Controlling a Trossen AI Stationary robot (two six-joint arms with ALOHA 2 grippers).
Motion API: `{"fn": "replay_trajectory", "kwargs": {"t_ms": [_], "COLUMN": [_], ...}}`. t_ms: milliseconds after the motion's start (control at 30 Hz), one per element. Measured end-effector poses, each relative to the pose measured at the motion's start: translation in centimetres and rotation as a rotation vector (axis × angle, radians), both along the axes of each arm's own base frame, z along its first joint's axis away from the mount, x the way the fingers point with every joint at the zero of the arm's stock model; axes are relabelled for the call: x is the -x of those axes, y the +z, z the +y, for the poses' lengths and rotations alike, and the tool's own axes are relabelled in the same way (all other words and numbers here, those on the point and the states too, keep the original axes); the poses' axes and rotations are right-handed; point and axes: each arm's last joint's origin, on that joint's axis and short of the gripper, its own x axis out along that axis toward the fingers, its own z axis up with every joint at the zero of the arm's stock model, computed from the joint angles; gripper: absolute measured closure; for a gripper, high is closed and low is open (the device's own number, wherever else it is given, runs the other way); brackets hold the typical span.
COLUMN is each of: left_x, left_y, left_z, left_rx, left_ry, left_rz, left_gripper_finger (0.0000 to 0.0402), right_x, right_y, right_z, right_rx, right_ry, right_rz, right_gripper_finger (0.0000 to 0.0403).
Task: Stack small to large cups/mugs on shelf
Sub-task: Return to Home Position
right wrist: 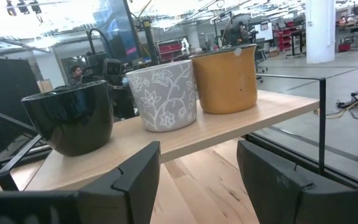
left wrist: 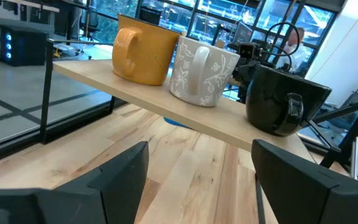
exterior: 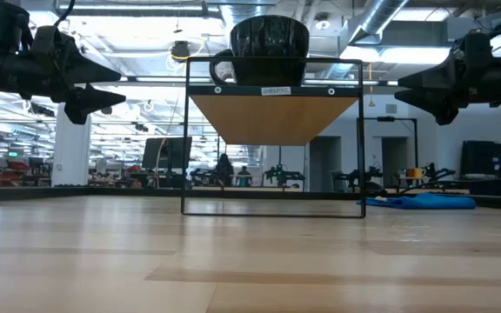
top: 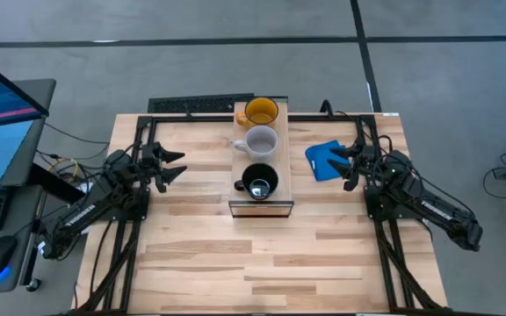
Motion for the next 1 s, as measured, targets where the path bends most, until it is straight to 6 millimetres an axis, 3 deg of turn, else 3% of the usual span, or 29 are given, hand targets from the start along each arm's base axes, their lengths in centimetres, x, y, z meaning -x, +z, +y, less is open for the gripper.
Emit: {"fn": "replay_trajectory", "kwargs": {"t_ms": [1000], "left_x": [-0.24], "left_y": [0.00], "left_z": [-0.31], "left_rx": [0.000], "left_ry": [-0.020], "left_rz": [0.000], "left_gripper_finger": [0.0125], "right_x": [0.00], "right_y": [0.00], "right_z": [0.00], "right_rx": [0.000], "right_ry": [0.000], "right_rz": [0.000], "right_gripper_finger": [0.0168]}}
